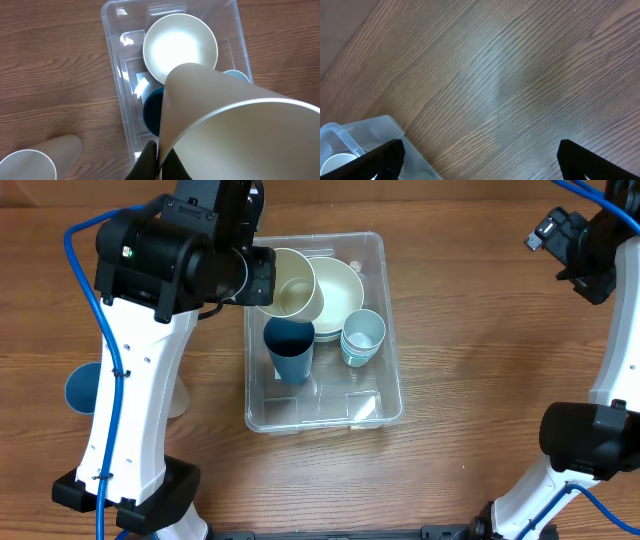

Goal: Pack container
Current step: 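Carry the cream cup over the bin and drop it into the dark blue cup, then move the left gripper back to the second dark blue cup on the table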

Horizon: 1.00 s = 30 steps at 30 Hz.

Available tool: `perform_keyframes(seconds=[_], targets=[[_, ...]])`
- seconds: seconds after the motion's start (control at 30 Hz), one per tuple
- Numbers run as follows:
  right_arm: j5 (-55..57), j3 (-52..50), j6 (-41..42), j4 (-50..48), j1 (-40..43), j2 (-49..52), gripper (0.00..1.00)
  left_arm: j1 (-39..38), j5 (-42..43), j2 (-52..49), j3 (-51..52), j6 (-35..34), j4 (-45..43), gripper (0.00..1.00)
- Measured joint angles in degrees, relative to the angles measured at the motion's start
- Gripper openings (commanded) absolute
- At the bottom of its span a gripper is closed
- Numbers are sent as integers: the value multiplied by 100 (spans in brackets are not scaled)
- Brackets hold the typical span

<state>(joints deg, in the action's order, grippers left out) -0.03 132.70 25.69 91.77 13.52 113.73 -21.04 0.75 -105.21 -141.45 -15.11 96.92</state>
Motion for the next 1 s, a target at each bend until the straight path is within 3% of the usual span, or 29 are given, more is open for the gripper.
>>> perform_keyframes(seconds=[0.33, 0.57, 0.73, 1.0], targets=[[0, 0, 2, 0, -2, 0, 100, 0, -61, 0, 752, -4, -2, 4], [0, 0, 0, 0, -2, 0, 100, 0, -61, 22, 1191, -105, -9, 11], [0, 0, 0, -2, -2, 0, 100, 0, -63, 50, 1305, -129, -9, 29], [0, 0, 2, -2, -2, 0, 100, 315, -125, 1130, 1305, -125, -24, 72]])
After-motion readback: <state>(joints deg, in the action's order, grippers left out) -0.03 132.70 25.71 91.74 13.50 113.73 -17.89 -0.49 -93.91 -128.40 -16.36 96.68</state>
